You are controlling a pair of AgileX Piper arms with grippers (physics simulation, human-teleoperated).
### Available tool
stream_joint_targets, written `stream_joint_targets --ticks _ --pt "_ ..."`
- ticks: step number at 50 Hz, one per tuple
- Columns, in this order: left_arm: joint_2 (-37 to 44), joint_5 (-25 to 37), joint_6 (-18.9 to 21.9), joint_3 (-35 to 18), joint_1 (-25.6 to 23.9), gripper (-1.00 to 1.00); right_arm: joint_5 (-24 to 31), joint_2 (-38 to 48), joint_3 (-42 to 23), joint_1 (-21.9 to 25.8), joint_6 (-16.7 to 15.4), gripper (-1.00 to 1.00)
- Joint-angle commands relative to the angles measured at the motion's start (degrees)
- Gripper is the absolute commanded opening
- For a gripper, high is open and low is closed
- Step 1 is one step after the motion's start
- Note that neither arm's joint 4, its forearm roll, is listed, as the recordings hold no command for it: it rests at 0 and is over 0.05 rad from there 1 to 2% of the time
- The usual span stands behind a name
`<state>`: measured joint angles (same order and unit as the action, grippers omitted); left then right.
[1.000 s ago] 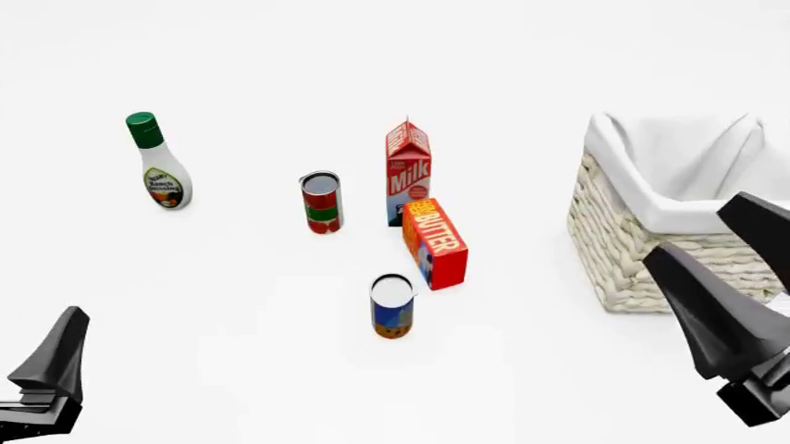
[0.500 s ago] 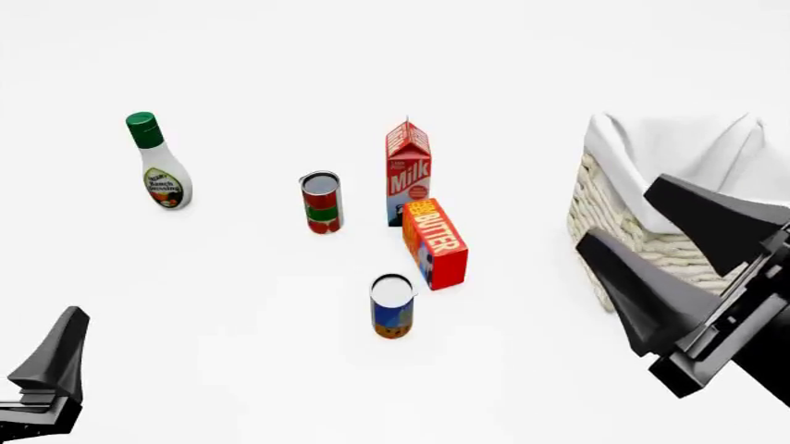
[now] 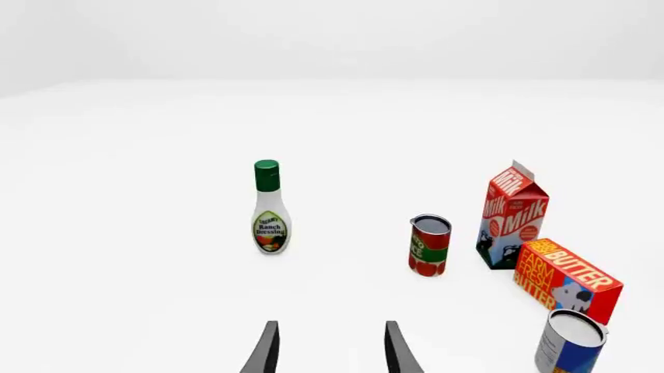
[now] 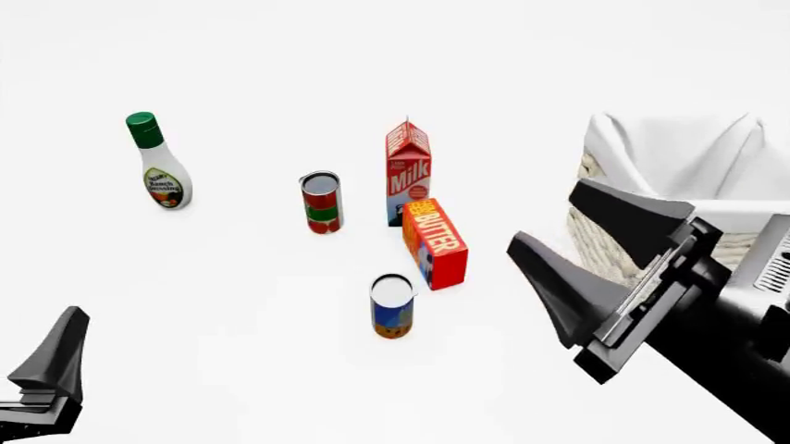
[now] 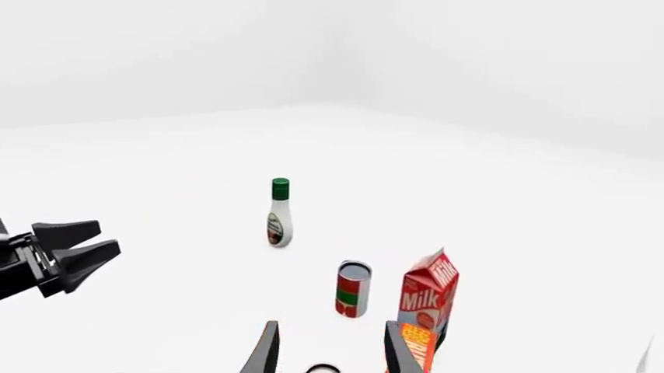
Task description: Pick the alphabet soup and place it in the basket.
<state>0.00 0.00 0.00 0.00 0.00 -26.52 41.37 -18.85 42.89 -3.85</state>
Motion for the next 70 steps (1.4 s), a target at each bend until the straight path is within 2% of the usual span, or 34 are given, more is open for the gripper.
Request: stream_joint_targets --ticks 1,14,15,18,19,20,41,70 --pt "0.0 0.0 0.0 0.0 0.0 1.00 -5.9 6.9 0.1 1.6 1.0 1.00" --pt "0.0 0.0 0.0 0.0 0.0 1.00 -14.2 16.8 1.3 0.4 2.5 1.00" --pt "0.0 0.0 0.0 0.0 0.0 1.00 -17.0 20.3 1.6 -0.1 3.1 1.00" --pt "0.0 0.0 0.0 0.0 0.0 1.00 -18.7 22.4 1.7 -0.4 3.5 1.00" --pt "0.0 0.0 0.0 0.0 0.0 1.00 -29.5 37.3 1.7 -1.5 4.6 1.00" --pt "0.0 0.0 0.0 0.0 0.0 1.00 -30.3 38.2 1.7 -1.6 4.6 1.00" --pt "0.0 0.0 0.0 0.0 0.0 1.00 -34.9 45.4 1.1 -2.0 5.2 1.00" --pt "0.0 0.0 0.0 0.0 0.0 1.00 -37.1 54.8 -3.1 -1.8 5.2 1.00"
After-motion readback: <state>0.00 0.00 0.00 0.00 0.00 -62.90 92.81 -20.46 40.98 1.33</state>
